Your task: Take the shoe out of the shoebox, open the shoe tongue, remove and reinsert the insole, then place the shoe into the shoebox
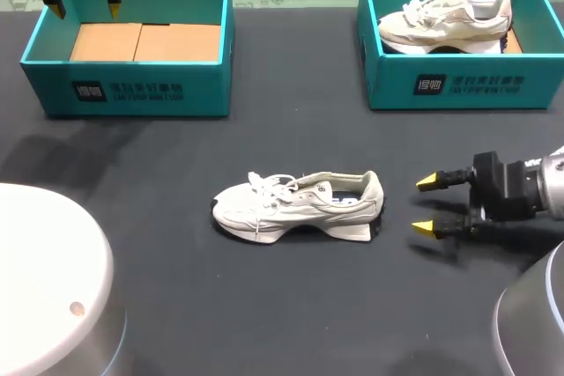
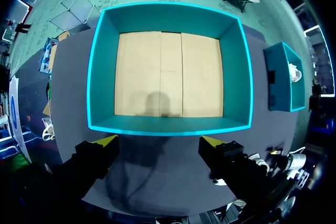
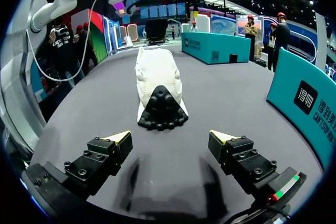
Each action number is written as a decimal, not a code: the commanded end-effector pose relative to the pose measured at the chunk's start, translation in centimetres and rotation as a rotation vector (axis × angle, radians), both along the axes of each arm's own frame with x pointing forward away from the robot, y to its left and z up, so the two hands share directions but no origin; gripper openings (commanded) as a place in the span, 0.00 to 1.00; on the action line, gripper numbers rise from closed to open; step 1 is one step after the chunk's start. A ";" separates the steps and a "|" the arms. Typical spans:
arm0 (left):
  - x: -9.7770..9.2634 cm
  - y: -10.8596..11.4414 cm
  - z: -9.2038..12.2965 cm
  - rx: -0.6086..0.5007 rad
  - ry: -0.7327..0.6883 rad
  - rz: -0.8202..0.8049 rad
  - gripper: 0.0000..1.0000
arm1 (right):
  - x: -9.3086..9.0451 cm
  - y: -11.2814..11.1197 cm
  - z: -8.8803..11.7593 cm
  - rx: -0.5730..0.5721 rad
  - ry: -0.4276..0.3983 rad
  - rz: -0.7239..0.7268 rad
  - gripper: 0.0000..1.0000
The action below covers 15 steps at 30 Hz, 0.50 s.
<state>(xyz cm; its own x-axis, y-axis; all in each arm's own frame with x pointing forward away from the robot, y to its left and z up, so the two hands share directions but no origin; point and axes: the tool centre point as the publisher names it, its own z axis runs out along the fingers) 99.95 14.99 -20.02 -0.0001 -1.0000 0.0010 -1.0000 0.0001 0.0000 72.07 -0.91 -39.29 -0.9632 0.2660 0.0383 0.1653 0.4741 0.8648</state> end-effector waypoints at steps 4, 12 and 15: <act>0.0 0.0 0.0 0.001 0.000 0.000 1.00 | 0.7 1.4 0.1 0.023 -0.022 0.000 1.00; 0.0 0.0 0.0 0.001 0.000 0.000 1.00 | 1.7 3.3 -0.5 0.052 -0.025 0.032 1.00; 0.0 0.0 0.0 0.001 0.000 0.000 1.00 | 1.9 3.9 -0.6 0.067 -0.027 0.039 1.00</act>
